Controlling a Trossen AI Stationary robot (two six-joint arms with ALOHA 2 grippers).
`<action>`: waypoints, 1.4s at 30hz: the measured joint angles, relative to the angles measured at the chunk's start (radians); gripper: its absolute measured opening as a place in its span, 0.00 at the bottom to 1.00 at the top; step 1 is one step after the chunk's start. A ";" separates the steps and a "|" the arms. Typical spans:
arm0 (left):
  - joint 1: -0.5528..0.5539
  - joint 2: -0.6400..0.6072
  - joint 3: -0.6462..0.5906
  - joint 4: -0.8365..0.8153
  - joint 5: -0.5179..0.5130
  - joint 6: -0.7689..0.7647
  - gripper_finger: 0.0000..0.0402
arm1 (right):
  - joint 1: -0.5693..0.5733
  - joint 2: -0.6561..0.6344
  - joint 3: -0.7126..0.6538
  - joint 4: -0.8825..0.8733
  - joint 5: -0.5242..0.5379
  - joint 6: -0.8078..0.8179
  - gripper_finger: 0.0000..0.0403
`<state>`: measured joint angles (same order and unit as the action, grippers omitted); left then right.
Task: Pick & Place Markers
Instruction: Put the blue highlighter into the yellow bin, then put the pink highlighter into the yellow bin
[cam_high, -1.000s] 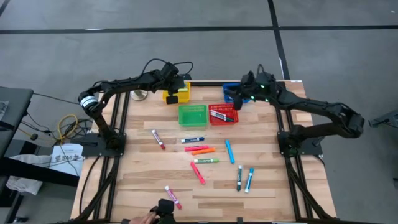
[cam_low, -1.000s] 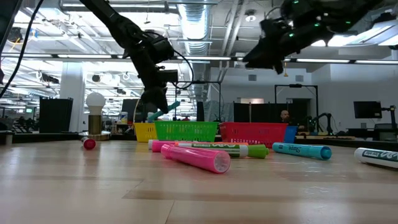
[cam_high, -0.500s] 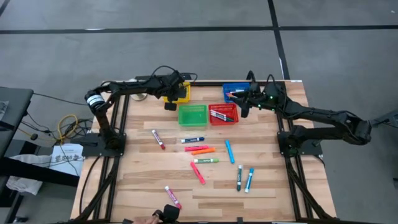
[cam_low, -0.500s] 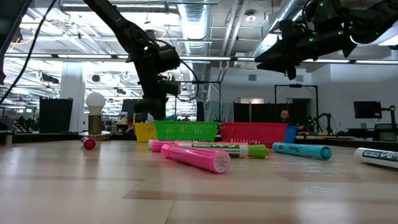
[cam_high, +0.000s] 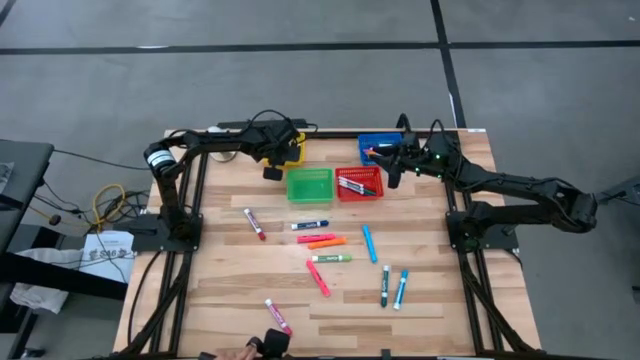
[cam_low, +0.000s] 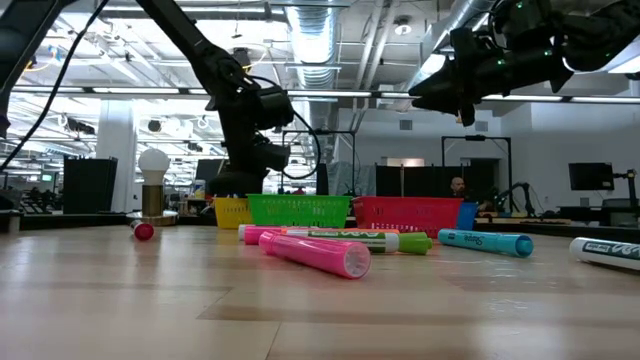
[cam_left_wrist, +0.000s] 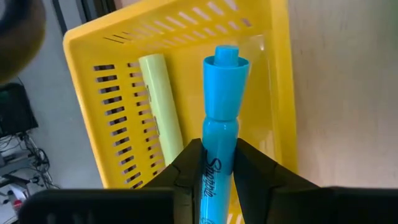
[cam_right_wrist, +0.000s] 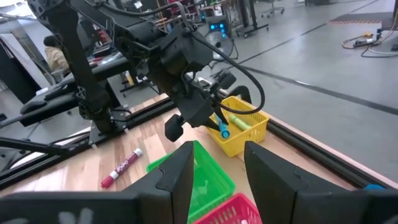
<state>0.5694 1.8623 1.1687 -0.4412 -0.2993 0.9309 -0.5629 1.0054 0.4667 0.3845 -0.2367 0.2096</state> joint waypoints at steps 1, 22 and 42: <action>-0.001 0.000 0.000 0.000 0.000 0.003 0.17 | 0.000 0.000 0.000 0.002 0.000 0.000 0.33; -0.060 -0.139 0.009 0.009 -0.186 -0.060 0.39 | 0.000 0.000 0.000 0.044 -0.002 -0.010 0.33; -0.539 -0.418 -0.007 -0.008 0.397 -0.684 0.31 | 0.000 -0.058 0.001 0.029 -0.010 -0.035 0.33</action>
<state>0.0300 1.4439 1.1621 -0.4490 0.0982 0.2468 -0.5632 0.9474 0.4679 0.4133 -0.2463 0.1749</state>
